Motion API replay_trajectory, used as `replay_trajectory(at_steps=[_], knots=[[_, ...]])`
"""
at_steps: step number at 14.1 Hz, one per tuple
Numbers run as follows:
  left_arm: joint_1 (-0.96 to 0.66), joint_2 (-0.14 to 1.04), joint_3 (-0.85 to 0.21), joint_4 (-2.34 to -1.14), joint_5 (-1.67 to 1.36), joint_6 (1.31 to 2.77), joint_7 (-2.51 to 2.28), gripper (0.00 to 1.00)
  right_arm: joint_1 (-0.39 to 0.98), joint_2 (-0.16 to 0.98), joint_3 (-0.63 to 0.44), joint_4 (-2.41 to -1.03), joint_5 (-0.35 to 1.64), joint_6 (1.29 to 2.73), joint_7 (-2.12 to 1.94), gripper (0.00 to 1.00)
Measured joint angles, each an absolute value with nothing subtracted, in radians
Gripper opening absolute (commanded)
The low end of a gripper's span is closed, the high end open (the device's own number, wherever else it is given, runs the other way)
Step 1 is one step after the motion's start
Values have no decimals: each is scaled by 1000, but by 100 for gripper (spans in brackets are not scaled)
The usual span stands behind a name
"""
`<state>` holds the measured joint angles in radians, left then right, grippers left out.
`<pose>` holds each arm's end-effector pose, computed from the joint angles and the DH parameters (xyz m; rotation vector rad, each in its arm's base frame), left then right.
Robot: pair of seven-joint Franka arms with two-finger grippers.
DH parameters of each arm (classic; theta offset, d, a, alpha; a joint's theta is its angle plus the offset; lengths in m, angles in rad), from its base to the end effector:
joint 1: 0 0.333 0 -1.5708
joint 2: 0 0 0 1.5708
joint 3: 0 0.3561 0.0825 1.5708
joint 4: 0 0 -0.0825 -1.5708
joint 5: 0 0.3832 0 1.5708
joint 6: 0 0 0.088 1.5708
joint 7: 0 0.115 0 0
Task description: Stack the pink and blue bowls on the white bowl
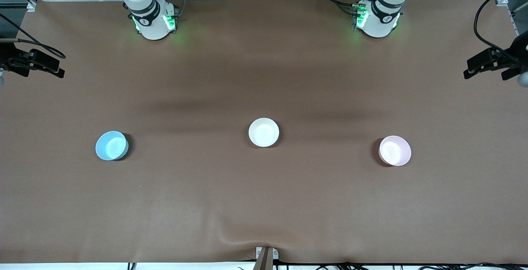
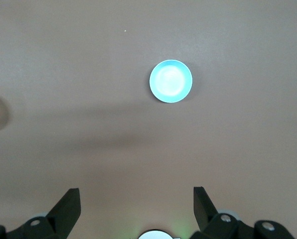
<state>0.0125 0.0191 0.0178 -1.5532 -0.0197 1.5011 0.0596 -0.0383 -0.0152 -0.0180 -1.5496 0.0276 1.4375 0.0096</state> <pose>0.5520 0.0142 0.6484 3.1168 -0.0467 -0.1095 0.5328 -0.0266 0.6638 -3.1064 0.0987 0.1497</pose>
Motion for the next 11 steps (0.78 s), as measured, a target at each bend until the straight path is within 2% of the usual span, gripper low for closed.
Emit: replay_trajectory(at_steps=[11], knots=[[40, 294, 19, -1557, -18, 1721, 121, 100, -36, -15, -18, -1549, 28, 1435, 10, 100]])
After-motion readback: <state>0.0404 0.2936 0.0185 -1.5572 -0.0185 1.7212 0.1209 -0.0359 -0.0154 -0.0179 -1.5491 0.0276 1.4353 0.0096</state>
